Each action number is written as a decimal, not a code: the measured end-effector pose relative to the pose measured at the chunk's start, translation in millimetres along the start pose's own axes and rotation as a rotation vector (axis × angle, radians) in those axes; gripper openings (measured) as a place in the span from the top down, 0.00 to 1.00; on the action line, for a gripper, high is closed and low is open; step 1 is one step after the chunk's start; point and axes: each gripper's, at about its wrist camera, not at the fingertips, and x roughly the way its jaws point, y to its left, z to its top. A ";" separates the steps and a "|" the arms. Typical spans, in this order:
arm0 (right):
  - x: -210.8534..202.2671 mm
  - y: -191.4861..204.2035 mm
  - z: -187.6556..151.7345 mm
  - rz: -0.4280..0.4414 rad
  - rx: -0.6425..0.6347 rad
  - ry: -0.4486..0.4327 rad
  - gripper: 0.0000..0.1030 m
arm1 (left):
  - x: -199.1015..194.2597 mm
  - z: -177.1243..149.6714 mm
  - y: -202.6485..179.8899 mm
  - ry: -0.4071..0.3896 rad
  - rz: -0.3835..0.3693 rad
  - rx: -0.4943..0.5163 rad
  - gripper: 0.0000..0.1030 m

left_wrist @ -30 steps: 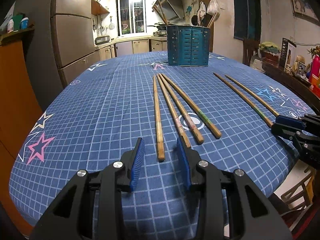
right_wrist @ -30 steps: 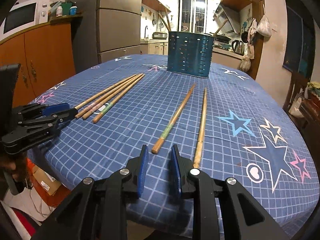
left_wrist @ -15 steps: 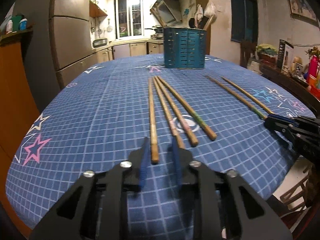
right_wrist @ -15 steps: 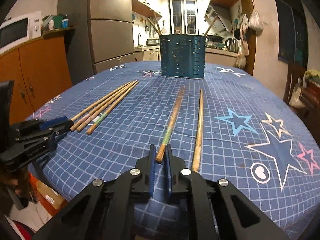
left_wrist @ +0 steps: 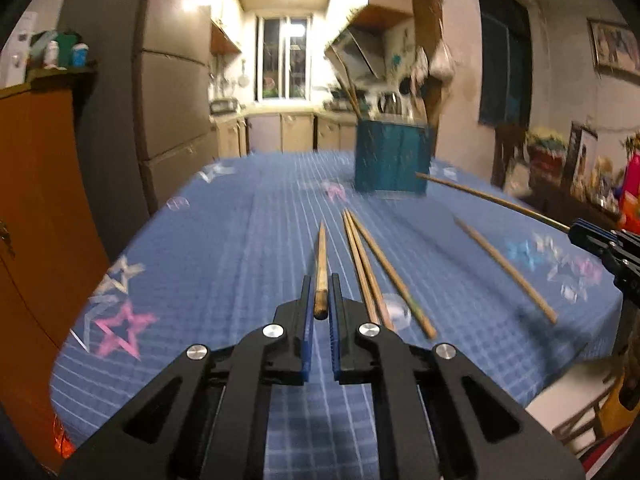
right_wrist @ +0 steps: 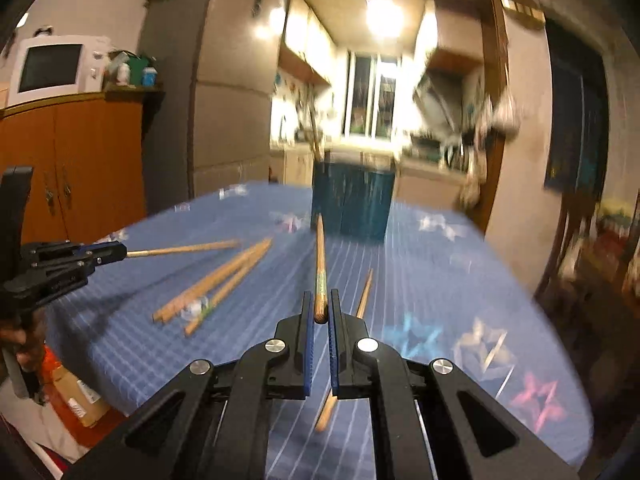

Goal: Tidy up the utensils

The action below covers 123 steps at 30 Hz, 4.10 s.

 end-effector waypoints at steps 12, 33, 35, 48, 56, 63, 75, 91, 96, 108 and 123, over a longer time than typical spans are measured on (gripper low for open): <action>-15.6 -30.7 84.6 0.106 -0.024 -0.155 0.93 | -51.4 100.2 9.7 -0.228 0.002 0.007 0.95; -16.3 -38.8 117.1 0.175 0.075 -0.202 0.93 | -43.7 129.1 -8.2 -0.318 -0.010 0.030 0.95; -15.2 -38.8 115.1 0.174 0.077 -0.198 0.93 | -35.2 127.9 -5.3 -0.290 -0.012 0.027 0.95; -22.6 -89.1 88.5 0.133 0.214 -0.188 0.93 | 137.0 170.2 -23.0 0.159 -0.168 0.185 0.93; -26.9 -115.6 68.4 0.124 0.291 -0.168 0.93 | 274.8 131.7 -40.5 0.486 -0.254 0.255 0.93; -26.2 -125.9 62.6 0.130 0.316 -0.173 0.92 | 306.2 105.5 -32.0 0.542 -0.210 0.300 0.75; -22.0 -114.6 76.1 0.145 0.276 -0.182 0.93 | 298.1 93.3 -23.3 0.476 -0.260 0.284 0.95; 10.0 -97.3 135.7 0.225 0.177 -0.229 0.93 | 119.7 193.3 18.7 -0.118 -0.308 -0.031 0.95; 21.3 -80.6 145.2 0.248 0.160 -0.217 0.93 | 68.4 185.5 10.5 -0.252 -0.335 -0.074 0.95; 11.9 -57.4 157.2 0.239 0.124 -0.246 0.93 | -0.5 156.1 -32.1 -0.511 -0.227 -0.029 0.95; 3.4 -55.0 153.6 0.198 0.121 -0.253 0.93 | -1.6 141.3 -67.3 -0.520 -0.088 0.039 0.95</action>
